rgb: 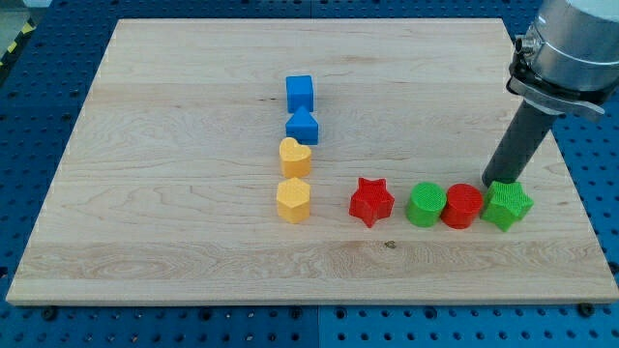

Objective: Point your arm at the bottom of the green star

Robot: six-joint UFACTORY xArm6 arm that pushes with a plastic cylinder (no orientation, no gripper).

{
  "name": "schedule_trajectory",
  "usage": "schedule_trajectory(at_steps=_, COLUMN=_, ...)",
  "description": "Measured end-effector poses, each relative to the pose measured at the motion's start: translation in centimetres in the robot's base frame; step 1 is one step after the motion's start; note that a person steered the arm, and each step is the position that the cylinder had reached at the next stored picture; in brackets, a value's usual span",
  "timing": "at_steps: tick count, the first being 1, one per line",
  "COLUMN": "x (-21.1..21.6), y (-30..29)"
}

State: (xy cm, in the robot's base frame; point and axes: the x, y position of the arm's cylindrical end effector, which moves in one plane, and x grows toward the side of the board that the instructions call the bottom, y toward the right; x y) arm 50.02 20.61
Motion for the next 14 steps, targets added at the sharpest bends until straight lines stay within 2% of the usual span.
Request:
schedule_trajectory(at_steps=1, x=0.8, y=0.0)
schedule_trajectory(at_steps=2, x=-2.5, y=0.7)
schedule_trajectory(at_steps=3, x=-4.1, y=1.0)
schedule_trajectory(at_steps=4, x=-3.9, y=3.5)
schedule_trajectory(at_steps=5, x=-0.3, y=6.3)
schedule_trajectory(at_steps=6, x=5.6, y=7.1)
schedule_trajectory(at_steps=7, x=9.0, y=5.0)
schedule_trajectory(at_steps=8, x=9.1, y=1.3)
schedule_trajectory(at_steps=14, x=8.2, y=0.2)
